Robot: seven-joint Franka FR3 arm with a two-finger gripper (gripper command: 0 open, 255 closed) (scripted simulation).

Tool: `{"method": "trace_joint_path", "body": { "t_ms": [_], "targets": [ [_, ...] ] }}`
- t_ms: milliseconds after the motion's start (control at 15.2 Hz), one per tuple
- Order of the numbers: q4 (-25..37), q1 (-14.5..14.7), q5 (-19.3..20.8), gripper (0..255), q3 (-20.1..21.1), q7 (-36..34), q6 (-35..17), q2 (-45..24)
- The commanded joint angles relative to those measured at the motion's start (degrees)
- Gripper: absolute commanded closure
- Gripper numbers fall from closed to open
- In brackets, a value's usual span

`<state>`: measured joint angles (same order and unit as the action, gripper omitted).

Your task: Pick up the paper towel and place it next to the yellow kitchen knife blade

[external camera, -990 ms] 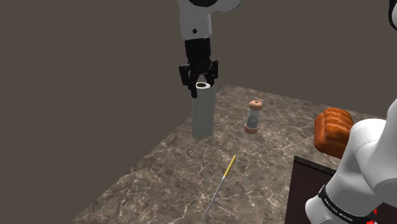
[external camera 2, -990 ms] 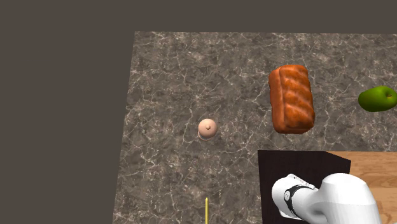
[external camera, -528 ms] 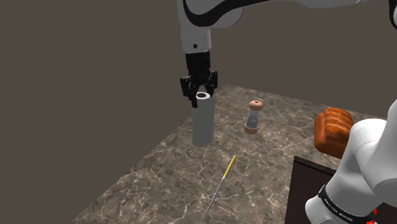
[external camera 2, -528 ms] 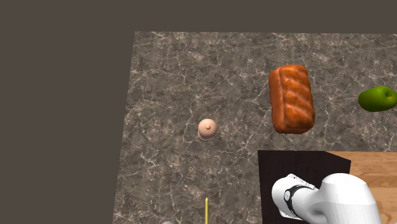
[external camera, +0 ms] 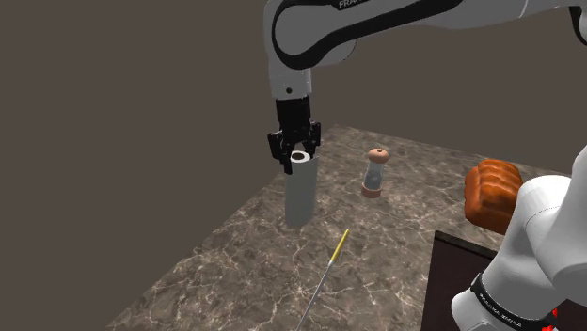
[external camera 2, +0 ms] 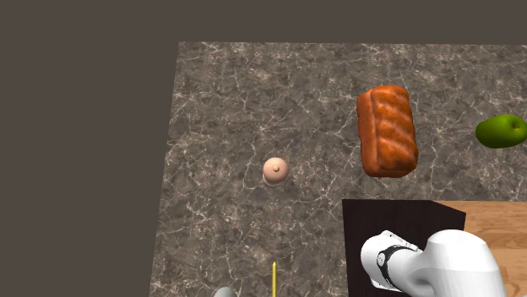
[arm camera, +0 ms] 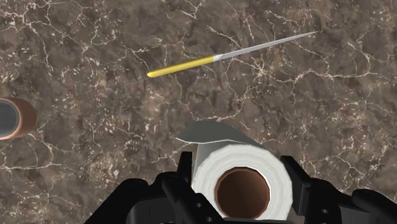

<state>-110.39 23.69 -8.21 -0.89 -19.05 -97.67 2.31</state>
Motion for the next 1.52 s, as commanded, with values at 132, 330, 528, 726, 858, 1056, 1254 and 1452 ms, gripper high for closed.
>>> {"method": "trace_joint_path", "body": {
  "t_ms": [132,330,528,726,858,1056,1254,1452],
  "targets": [
    [-2.6,0.1,-0.1,255,0.1,0.3,-3.1,-0.5],
    [-4.4,0.1,-0.2,255,0.1,0.6,-5.3,-0.9],
    [-6.0,0.1,-0.3,255,0.1,0.9,-7.6,-1.5],
    [-7.6,0.2,-0.4,255,0.2,1.2,-9.8,-2.3],
    [-8.0,0.2,-0.4,255,0.2,1.3,-10.4,-2.5],
    [-8.0,0.2,-0.4,255,0.2,1.3,-10.4,-2.5],
    [-8.0,0.2,-0.4,255,0.2,1.3,-10.4,-2.5],
    [-8.0,0.2,-0.4,0,0.2,1.3,-10.4,-2.5]
  ]
}}
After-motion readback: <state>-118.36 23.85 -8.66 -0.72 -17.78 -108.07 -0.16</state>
